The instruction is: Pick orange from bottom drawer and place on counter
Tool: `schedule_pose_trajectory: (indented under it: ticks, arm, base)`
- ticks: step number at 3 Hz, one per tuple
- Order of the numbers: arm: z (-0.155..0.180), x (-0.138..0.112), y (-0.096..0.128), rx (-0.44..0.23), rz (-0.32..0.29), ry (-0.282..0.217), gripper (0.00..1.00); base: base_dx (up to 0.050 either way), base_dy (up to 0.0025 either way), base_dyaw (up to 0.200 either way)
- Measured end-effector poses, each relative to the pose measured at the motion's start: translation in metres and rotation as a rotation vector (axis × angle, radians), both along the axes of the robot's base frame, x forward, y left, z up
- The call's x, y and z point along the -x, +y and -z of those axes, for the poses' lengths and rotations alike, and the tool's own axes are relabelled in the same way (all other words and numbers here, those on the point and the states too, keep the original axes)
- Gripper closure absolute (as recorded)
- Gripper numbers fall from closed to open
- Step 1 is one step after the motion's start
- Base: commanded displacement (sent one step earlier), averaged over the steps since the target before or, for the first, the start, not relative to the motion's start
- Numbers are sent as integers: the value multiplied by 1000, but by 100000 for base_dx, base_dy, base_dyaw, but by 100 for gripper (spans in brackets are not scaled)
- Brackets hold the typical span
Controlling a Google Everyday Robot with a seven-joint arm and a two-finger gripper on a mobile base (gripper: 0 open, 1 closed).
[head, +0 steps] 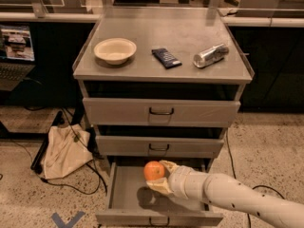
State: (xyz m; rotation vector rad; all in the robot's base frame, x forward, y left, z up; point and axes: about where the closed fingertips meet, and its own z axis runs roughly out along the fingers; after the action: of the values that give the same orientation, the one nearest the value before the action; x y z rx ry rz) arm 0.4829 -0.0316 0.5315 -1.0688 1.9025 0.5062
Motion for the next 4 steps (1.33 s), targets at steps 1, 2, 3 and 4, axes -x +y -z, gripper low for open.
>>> schedule_pose_trajectory:
  ticks: [1,2,3,4]
  arm:
    - [0,0,0,0,0,0,100]
    - [-11,-1,-1,1,-49,1,100]
    - [-62,-10,-22,29,-113,-58,100]
    - [-105,-12,-44,58,-159,-106,100]
  base:
    - [0,0,0]
    - [0,0,0]
    - [0,0,0]
    - [0,0,0]
